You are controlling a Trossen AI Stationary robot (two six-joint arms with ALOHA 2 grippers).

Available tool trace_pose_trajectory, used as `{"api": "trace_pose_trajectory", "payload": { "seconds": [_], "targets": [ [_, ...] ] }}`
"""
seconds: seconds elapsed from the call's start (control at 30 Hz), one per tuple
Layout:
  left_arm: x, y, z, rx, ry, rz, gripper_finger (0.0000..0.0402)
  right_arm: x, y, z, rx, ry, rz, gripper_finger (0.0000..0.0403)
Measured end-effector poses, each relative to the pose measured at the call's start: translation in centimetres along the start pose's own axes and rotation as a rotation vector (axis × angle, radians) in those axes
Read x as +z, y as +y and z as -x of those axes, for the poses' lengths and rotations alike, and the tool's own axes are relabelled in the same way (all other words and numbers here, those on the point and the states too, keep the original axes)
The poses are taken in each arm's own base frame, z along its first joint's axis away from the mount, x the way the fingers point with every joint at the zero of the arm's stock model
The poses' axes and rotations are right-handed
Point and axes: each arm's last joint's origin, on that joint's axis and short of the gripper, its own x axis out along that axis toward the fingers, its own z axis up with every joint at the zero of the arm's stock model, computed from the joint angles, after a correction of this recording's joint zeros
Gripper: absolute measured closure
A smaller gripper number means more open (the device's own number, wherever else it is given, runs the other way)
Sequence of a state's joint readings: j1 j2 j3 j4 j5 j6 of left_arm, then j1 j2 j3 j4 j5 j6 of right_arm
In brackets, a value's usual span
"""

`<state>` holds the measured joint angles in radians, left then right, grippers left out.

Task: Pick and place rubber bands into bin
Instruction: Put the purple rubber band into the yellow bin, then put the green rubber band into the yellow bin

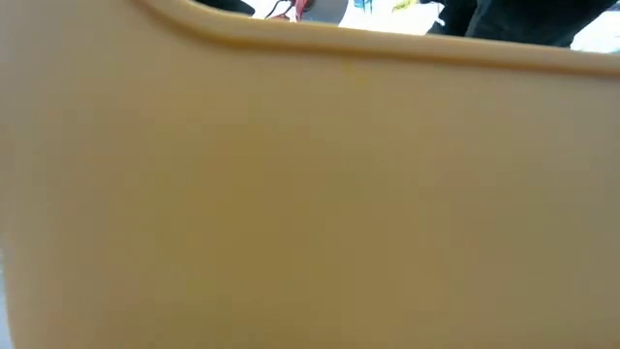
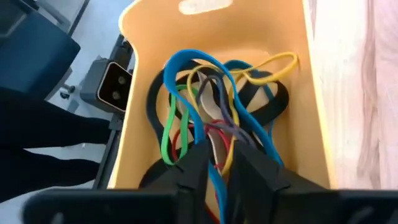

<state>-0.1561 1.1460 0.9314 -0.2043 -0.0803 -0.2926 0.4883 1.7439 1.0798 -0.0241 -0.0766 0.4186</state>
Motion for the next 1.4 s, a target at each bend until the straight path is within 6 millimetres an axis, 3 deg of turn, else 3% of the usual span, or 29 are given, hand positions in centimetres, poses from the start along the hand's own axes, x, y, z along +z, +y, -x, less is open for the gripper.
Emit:
{"api": "trace_pose_trajectory", "payload": {
  "seconds": [0.17,0.33,0.6,0.8,0.97,1.23,1.4],
  "targets": [
    [0.0,0.0,0.0,0.0,0.0,0.0,0.0224,0.7,-0.2,1.3,-0.081,-0.054,0.036,0.0284],
    [0.2,0.0,0.0,-0.005,-0.018,0.005,0.0224,2.8,-0.2,5.2,-0.178,-0.221,0.094,0.0259],
    [0.7,-0.2,0.0,-0.019,-0.07,0.01,0.0224,4.0,-0.6,12.7,-0.29,-0.33,0.127,0.0258],
    [1.0,-0.4,0.1,-0.06,-0.099,0.006,0.0224,3.2,-1.0,15.8,-0.384,-0.407,0.096,0.0261],
    [0.9,-0.4,0.0,-0.077,-0.081,0.0,0.0224,1.1,-1.8,16.1,-0.363,-0.495,0.056,0.0259],
    [0.8,-0.3,0.0,-0.059,-0.079,-0.003,0.0224,-2.7,-3.3,14.4,-0.256,-0.663,0.005,0.0261],
    [0.8,-0.3,0.0,-0.056,-0.072,-0.004,0.0224,-4.9,-4.4,13.2,-0.316,-0.584,0.059,0.0263]
  ]
}}
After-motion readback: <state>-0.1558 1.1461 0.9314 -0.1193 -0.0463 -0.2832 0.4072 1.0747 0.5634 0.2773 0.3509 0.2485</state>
